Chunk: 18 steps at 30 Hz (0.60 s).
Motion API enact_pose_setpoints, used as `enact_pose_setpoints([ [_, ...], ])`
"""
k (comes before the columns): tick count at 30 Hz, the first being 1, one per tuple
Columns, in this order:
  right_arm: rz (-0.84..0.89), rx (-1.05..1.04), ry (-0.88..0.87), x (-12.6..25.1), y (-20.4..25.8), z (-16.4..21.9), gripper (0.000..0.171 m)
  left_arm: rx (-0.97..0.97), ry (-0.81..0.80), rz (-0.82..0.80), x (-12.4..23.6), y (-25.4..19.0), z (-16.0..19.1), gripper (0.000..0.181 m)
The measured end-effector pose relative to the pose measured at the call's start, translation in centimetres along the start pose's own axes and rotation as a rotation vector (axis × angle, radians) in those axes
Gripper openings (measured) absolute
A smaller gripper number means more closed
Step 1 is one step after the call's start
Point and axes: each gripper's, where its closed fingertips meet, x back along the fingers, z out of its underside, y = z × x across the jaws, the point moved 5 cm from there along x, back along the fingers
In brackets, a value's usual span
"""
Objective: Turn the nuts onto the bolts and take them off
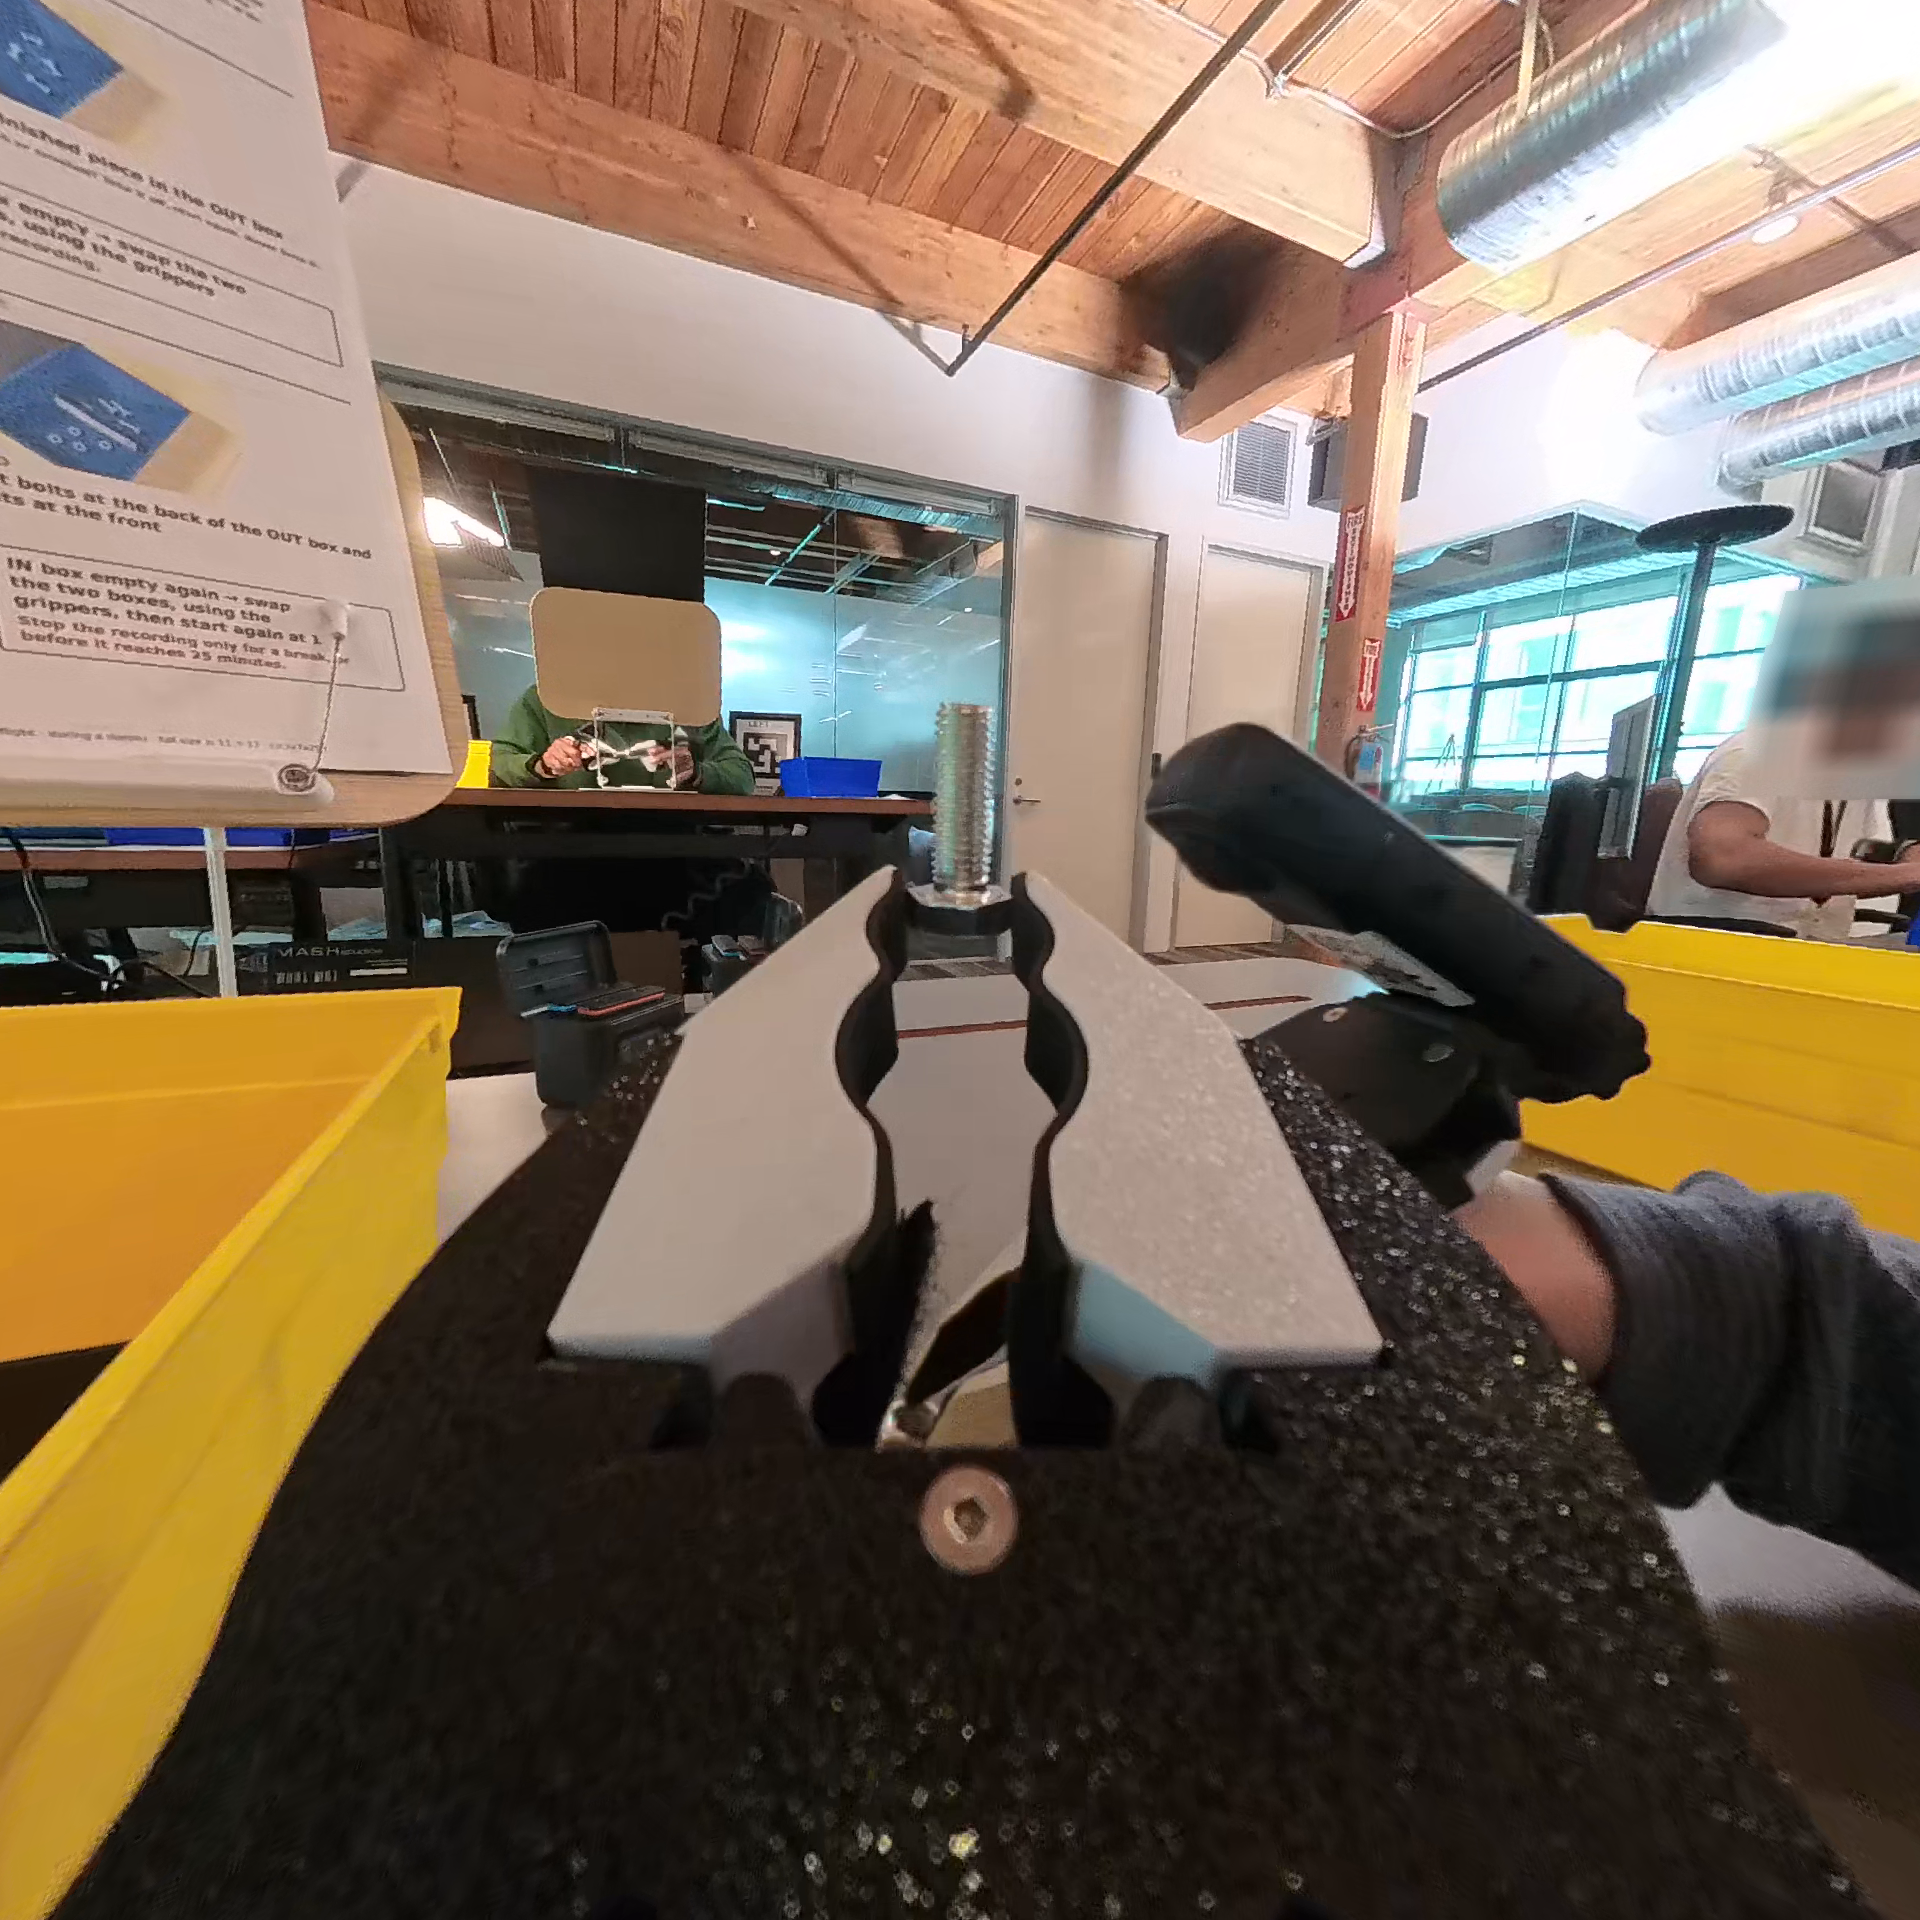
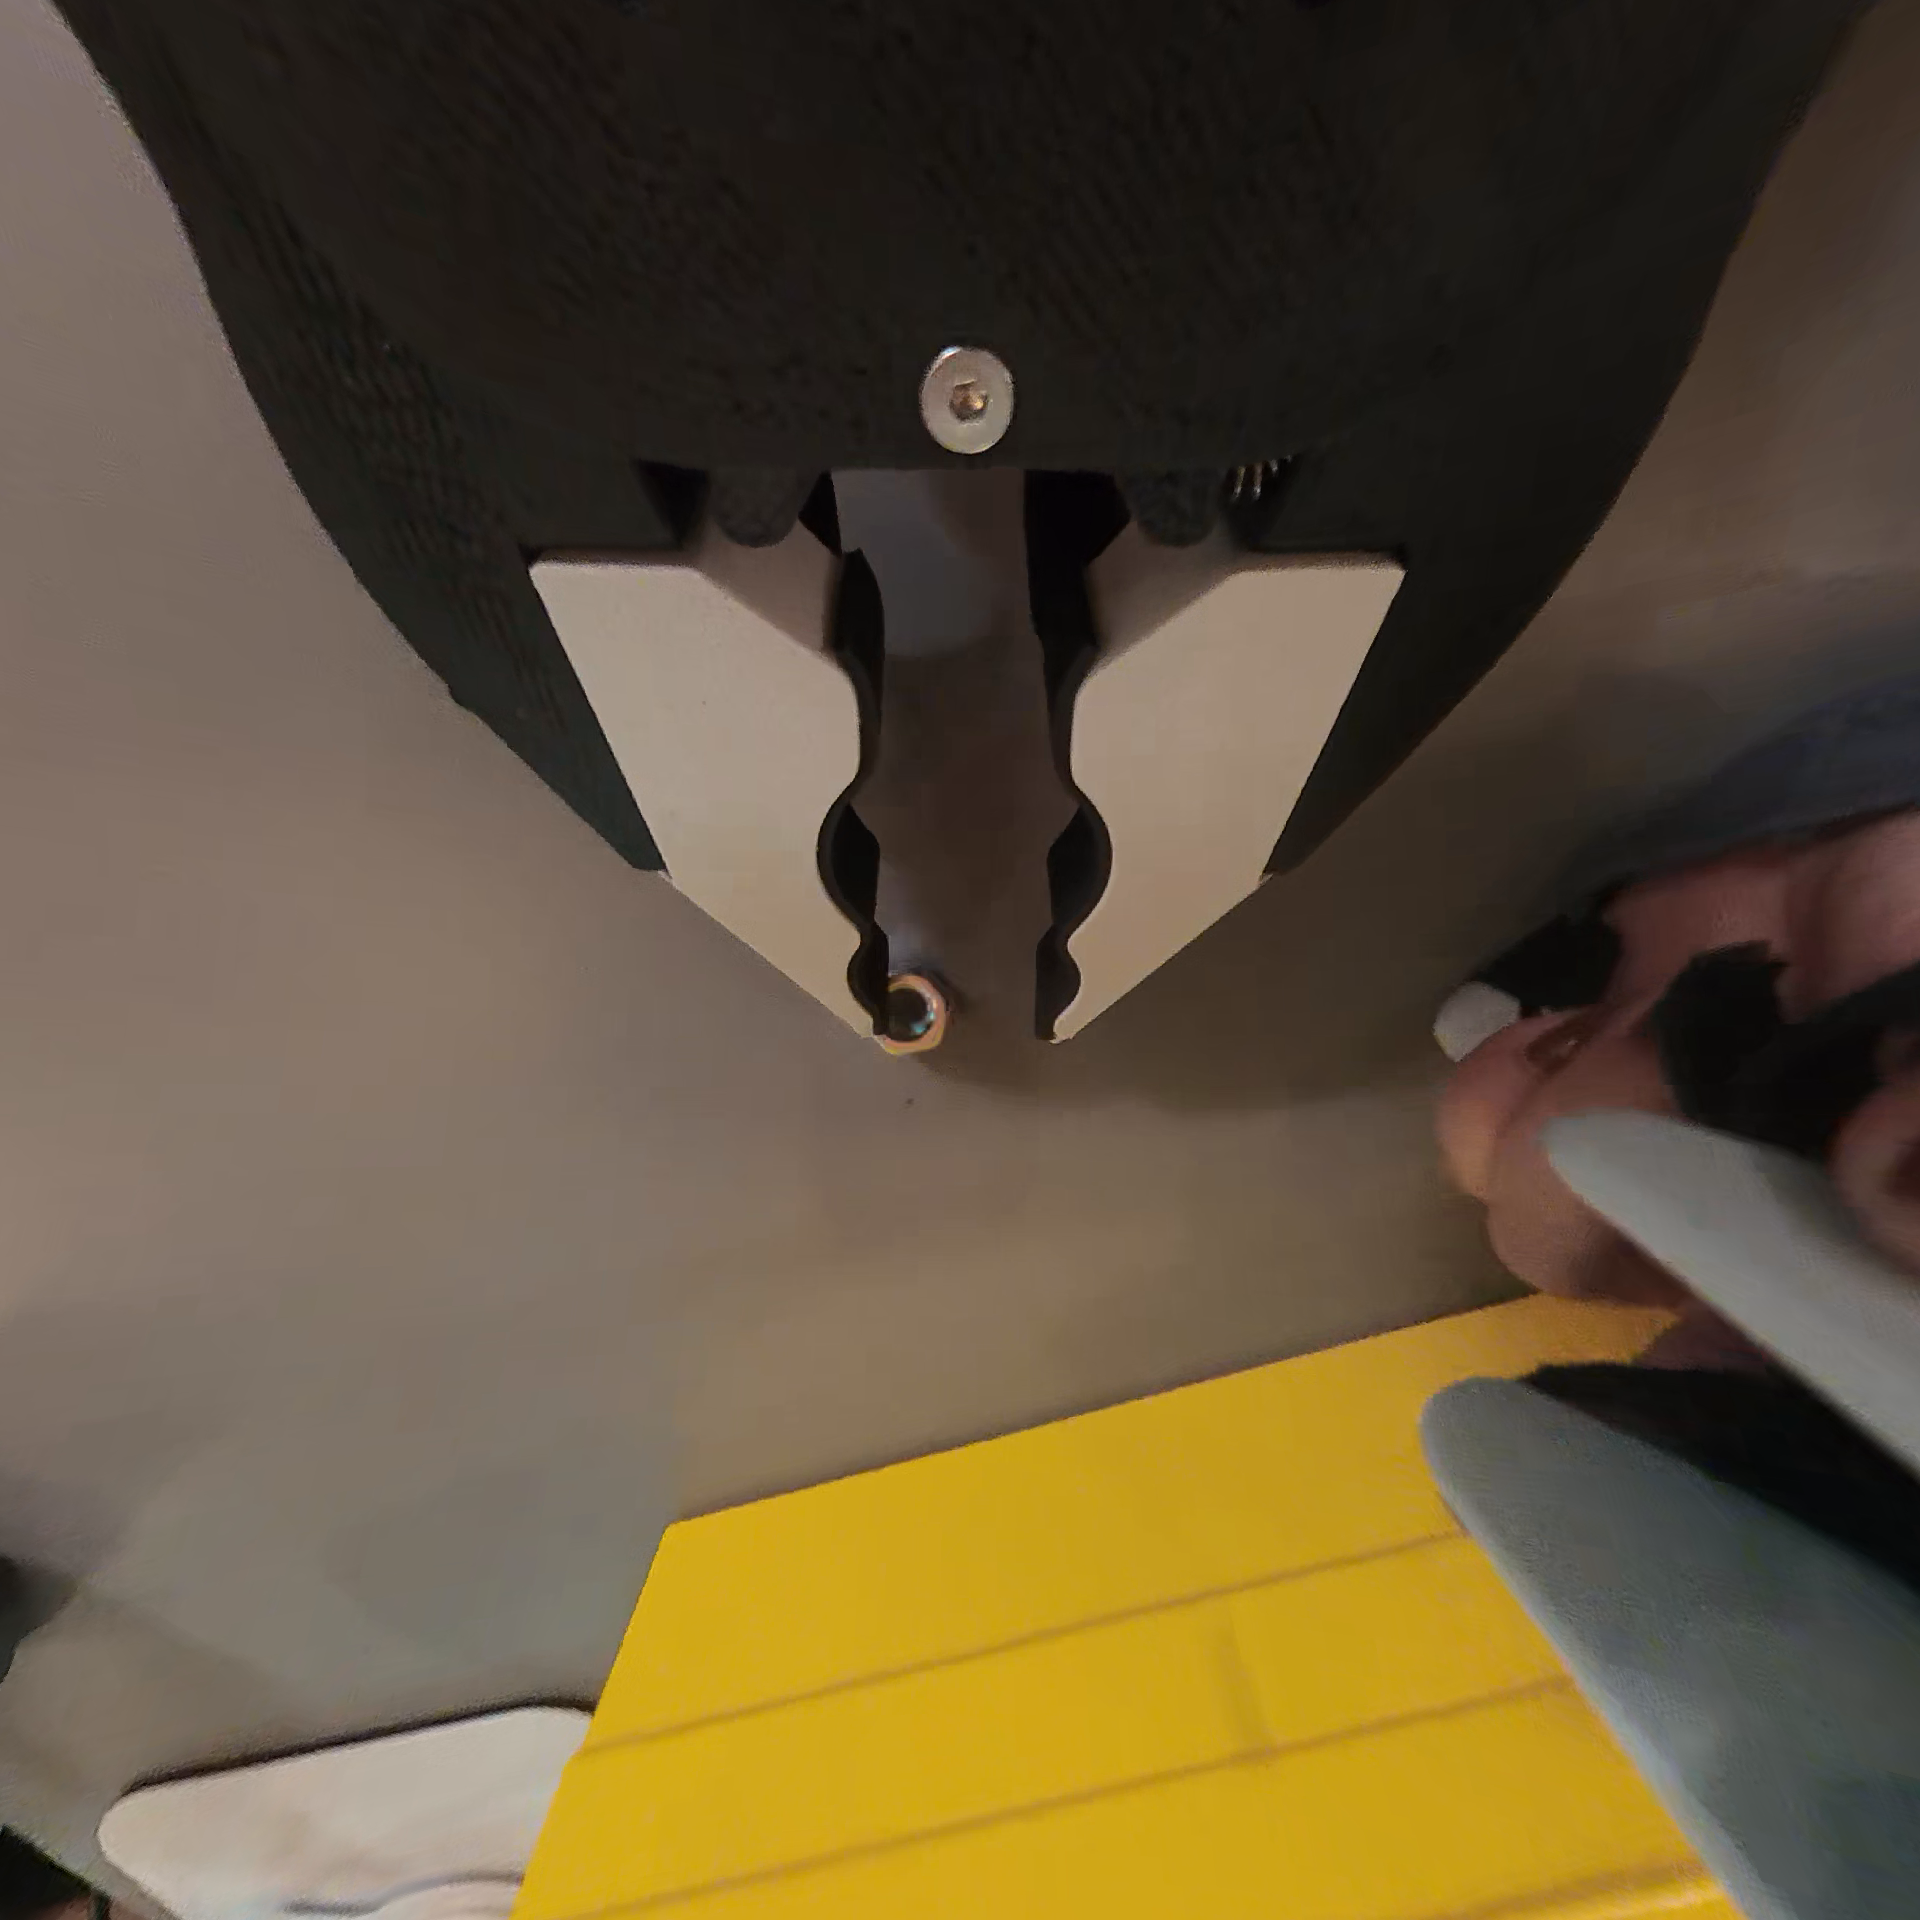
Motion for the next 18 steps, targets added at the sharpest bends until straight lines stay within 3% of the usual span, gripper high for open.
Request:
enact_pose_setpoints([
  [9,0.099,0.065,0.028,-0.5,-0.1,-0.1,0.027,0.016,0.007,0.015,0.0,-0.1,0.1,0.017],
  [15,0.124,-0.002,0.071,-0.9,-1.2,0.3,0.031,0.027,0.033,0.027,-0.2,-0.3,0.5,0.017],
  [18,0.129,0.008,0.075,-1.2,-1.1,0.2,0.02,0.032,0.041,0.035,-0.3,-0.3,0.6,0.017],
])
